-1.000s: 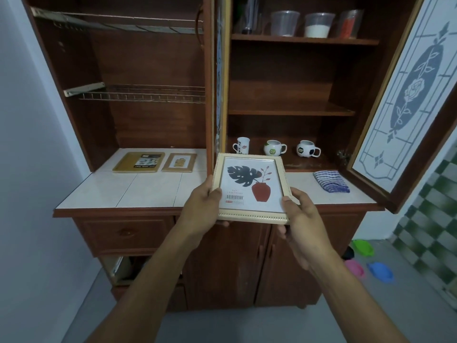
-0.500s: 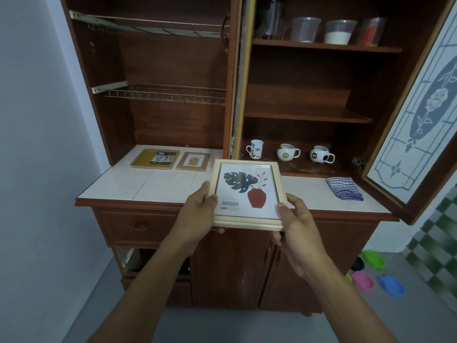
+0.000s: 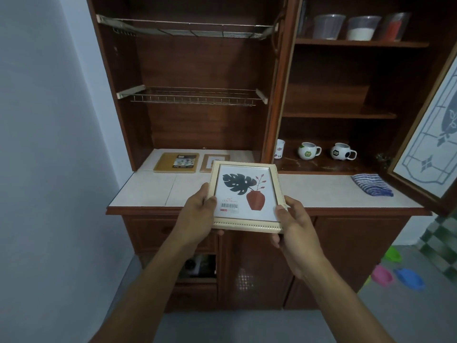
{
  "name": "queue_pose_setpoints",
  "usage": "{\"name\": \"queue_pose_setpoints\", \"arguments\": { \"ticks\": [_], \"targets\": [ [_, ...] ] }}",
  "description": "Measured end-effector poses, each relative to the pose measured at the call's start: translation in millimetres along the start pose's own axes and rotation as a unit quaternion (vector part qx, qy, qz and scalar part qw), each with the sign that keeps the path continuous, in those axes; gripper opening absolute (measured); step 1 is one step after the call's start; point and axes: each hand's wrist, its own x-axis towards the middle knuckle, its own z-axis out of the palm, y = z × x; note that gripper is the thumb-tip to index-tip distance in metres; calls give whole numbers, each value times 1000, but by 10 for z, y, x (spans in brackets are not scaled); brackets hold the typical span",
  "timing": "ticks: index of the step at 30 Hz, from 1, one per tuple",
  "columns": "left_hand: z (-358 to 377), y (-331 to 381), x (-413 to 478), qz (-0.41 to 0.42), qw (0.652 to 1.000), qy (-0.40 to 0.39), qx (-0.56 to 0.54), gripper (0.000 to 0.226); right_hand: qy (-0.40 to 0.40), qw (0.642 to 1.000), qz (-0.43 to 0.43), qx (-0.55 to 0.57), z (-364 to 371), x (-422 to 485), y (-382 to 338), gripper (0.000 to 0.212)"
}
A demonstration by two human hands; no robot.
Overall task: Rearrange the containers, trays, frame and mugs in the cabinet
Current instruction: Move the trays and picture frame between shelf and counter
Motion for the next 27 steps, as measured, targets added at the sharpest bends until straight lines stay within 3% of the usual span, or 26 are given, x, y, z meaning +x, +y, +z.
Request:
{"name": "queue_pose_setpoints", "arguments": {
  "ticks": [8, 27],
  "targets": [
    [-493, -208, 148, -12, 1000, 5, -4, 40, -16, 1000, 9, -2, 489, 53, 232, 24],
    [-699, -645, 730, -48, 998, 50, -14, 37, -42, 997, 33, -53, 775, 792, 727, 34]
  ]
}}
